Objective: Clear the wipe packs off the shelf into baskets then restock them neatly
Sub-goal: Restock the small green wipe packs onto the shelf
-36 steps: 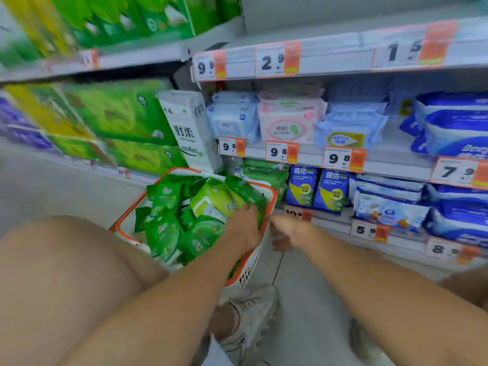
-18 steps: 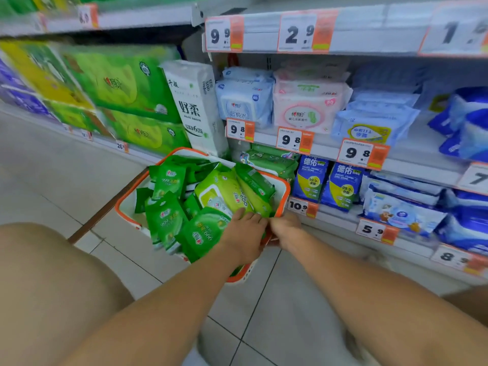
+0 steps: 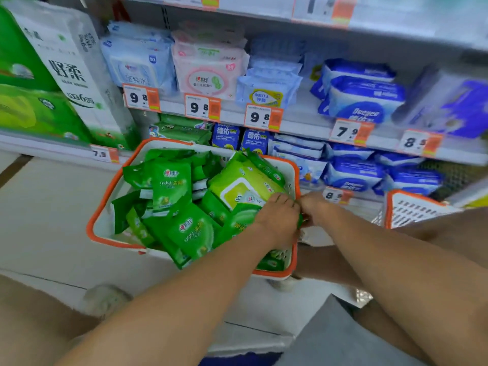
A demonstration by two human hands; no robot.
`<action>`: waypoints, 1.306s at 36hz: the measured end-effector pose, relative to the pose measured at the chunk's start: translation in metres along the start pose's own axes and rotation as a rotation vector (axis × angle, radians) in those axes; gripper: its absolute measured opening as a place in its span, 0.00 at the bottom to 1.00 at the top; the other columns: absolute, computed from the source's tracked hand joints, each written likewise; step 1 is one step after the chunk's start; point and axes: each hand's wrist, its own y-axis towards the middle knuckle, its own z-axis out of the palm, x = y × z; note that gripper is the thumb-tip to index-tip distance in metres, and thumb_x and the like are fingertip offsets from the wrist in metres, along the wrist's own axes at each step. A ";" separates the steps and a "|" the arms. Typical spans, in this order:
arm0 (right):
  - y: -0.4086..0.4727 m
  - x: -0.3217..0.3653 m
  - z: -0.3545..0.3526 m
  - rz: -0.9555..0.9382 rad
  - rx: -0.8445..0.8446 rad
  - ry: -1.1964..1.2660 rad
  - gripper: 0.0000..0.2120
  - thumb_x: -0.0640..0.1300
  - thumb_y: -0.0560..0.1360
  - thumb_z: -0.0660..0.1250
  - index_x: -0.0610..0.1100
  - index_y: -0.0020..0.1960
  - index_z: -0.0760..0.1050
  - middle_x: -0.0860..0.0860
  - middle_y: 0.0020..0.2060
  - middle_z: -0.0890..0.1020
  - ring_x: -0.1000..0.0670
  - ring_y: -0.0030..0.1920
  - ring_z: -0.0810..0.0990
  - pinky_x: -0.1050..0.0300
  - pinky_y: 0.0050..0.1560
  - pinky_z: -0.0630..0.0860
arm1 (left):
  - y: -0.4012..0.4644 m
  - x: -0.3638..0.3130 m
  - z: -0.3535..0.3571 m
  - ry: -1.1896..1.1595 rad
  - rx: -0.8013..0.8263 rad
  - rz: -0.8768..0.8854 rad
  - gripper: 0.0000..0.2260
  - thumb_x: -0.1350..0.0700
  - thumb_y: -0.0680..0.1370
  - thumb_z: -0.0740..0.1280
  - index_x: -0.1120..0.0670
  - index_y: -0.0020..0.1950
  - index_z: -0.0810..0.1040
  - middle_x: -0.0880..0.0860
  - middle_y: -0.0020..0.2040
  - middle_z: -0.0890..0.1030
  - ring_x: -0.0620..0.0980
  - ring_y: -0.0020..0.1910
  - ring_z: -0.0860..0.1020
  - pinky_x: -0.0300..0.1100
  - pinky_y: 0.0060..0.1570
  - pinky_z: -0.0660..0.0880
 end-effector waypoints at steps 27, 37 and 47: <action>-0.101 0.106 0.013 -1.272 0.064 -0.975 0.37 0.59 0.57 0.80 0.45 0.61 0.73 0.50 0.52 0.72 0.49 0.51 0.74 0.53 0.46 0.73 | -0.102 0.158 -0.123 -0.852 0.240 -0.464 0.40 0.41 0.65 0.80 0.48 0.72 0.68 0.45 0.63 0.78 0.45 0.56 0.80 0.42 0.54 0.78; -0.126 0.156 0.004 -1.019 0.192 -0.509 0.44 0.58 0.57 0.84 0.51 0.67 0.70 0.53 0.58 0.75 0.54 0.58 0.75 0.57 0.59 0.73 | -0.093 0.159 -0.163 -1.560 -0.182 -0.661 0.20 0.70 0.71 0.74 0.52 0.57 0.77 0.51 0.46 0.87 0.51 0.45 0.86 0.42 0.36 0.82; -0.068 0.068 -0.029 -0.336 0.438 -1.730 0.36 0.65 0.52 0.82 0.45 0.51 0.80 0.52 0.44 0.81 0.46 0.49 0.82 0.52 0.52 0.81 | -0.050 0.153 -0.130 -1.290 -0.047 -0.602 0.30 0.63 0.67 0.80 0.54 0.65 0.73 0.53 0.54 0.84 0.48 0.48 0.83 0.38 0.37 0.79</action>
